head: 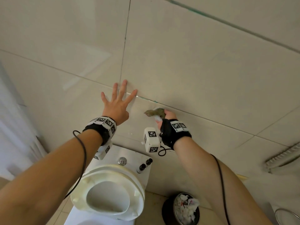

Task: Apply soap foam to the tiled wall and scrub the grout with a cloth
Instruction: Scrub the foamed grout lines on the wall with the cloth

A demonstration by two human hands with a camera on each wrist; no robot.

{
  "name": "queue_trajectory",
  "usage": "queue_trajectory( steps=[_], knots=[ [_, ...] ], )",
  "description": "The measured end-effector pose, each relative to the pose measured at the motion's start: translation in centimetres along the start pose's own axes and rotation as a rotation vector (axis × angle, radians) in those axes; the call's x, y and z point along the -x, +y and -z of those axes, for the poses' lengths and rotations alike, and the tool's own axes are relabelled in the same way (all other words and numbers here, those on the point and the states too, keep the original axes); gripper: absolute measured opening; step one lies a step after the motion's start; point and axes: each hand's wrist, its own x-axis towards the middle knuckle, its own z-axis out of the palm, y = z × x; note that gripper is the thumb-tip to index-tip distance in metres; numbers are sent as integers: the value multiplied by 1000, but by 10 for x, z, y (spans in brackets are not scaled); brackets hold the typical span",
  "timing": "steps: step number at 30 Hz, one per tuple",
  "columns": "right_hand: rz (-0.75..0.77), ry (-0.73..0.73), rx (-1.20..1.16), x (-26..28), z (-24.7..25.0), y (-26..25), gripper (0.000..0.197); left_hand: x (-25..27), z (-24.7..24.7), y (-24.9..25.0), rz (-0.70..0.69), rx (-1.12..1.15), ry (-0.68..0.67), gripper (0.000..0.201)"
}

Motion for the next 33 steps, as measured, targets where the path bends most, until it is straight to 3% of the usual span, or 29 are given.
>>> queue_trajectory(
  steps=[4,7,15,24,29,33],
  knots=[
    [129,-42,367,19,-8,-15,46,4,5,-9,37,5,-20,105],
    [145,-35,405,30,-14,-22,48,8,8,-14,58,4,-26,103],
    [-98,-99,-396,23,-26,-34,52,18,18,-18,66,13,-14,100],
    [-88,-154,-611,34,-2,-26,45,19,25,8,11,74,-7,97],
    [-100,-104,-784,35,41,-13,36,16,20,43,-41,119,-42,96],
    [-109,-40,-771,39,92,1,28,16,11,90,-108,151,-92,95]
  ],
)
